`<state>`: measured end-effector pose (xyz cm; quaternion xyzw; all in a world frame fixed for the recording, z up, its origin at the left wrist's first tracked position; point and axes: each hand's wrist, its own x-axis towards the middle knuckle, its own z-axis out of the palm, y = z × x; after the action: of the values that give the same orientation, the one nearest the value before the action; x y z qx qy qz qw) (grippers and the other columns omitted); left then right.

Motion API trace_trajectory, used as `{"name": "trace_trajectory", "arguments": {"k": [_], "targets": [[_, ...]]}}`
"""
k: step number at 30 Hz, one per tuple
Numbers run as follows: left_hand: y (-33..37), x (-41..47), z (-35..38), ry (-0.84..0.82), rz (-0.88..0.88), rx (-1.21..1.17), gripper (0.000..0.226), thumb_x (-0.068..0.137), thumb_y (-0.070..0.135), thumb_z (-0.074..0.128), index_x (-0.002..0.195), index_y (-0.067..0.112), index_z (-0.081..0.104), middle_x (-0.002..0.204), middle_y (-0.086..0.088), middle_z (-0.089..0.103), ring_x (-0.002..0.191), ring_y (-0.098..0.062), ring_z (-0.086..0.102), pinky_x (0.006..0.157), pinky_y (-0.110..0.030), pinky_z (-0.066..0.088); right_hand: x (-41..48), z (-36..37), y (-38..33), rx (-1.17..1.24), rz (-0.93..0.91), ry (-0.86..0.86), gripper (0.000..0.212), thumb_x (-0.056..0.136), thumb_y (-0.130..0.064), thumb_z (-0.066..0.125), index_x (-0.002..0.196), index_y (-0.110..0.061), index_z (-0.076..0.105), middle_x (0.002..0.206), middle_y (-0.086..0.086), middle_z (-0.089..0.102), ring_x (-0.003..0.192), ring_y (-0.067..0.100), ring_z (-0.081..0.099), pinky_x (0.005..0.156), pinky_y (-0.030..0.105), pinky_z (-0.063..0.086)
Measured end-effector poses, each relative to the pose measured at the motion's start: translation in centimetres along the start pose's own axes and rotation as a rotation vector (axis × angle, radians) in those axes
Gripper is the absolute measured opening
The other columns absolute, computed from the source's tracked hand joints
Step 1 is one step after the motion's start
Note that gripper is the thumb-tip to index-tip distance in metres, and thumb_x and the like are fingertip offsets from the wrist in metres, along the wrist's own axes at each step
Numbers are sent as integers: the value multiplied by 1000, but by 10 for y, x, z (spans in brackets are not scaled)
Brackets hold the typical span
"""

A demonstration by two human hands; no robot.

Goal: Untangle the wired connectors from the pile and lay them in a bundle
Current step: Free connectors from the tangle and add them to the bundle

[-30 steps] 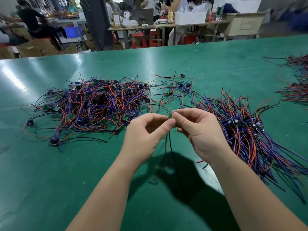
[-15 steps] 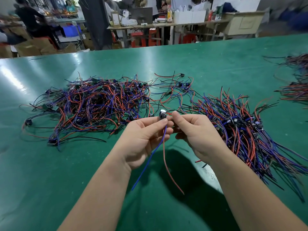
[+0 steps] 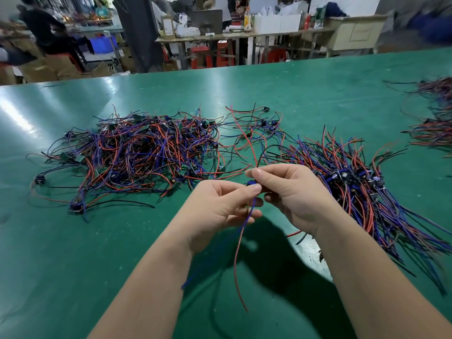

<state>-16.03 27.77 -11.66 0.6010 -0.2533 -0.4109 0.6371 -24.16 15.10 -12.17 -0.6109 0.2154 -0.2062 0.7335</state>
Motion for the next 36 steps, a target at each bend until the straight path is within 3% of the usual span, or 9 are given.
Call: {"name": "trace_trajectory", "arguments": {"k": [2,5,9,13,17,24,28,32,36], "targets": [[-3,0,5,30,17,-2,26,68,32,70,77,8,72,75,-8,73,60,-15,69,54,-20,54,0,0,0,36,14,20,9,68,-19,71,70,-11,68,59,-1,65,50,4,56,46,12,38],[-6,1,12,32,33,14,16,80,24,67,78,8,69,71,-5,71,59,-12,68,54,-20,53,0,-2,-3,80,7,84,13,59,-20,73,66,-12,66,56,-1,62,48,4,54,45,13,38],[-6,0,13,-31,7,47,12,83,17,67,76,8,67,68,-5,70,59,-11,67,53,-19,53,3,-8,-9,178,-74,193,15,67,-8,73,54,-13,68,53,-2,63,47,5,57,43,12,38],[-11,-3,15,-169,-59,153,19,85,11,67,66,11,68,68,-6,70,57,-12,66,54,-21,54,4,-23,-18,217,-208,369,16,79,-5,70,67,-15,64,51,-5,64,47,5,60,44,15,43],[-14,-5,17,-263,-139,313,18,86,14,69,69,9,69,65,-5,69,55,-10,64,53,-18,51,3,-37,-23,263,-267,464,18,80,-6,71,67,-15,62,52,-4,65,50,10,64,45,17,45],[-11,-5,9,-227,-162,404,13,84,15,71,72,9,70,67,-5,70,55,-10,63,55,-17,50,4,-42,-22,121,-327,580,35,82,-12,72,57,-16,48,40,-6,51,38,16,61,34,12,29],[-11,-6,10,-235,-184,408,8,83,15,73,75,12,70,65,0,70,58,-7,65,53,-15,48,5,-42,-20,179,-263,616,37,86,-9,65,58,-15,41,38,-7,42,29,13,50,33,9,26],[-10,-6,8,-211,-170,443,5,78,20,77,77,17,75,64,5,67,59,-2,59,53,-14,47,5,-41,-19,287,-172,568,32,91,-18,61,63,-12,47,43,-3,45,32,10,49,31,10,25],[-6,-5,4,-211,-136,312,16,75,20,77,86,9,76,68,4,68,58,-2,58,50,-15,46,6,-38,-21,407,-92,424,50,101,-45,33,79,-7,59,58,5,67,54,16,68,41,16,46]]}}
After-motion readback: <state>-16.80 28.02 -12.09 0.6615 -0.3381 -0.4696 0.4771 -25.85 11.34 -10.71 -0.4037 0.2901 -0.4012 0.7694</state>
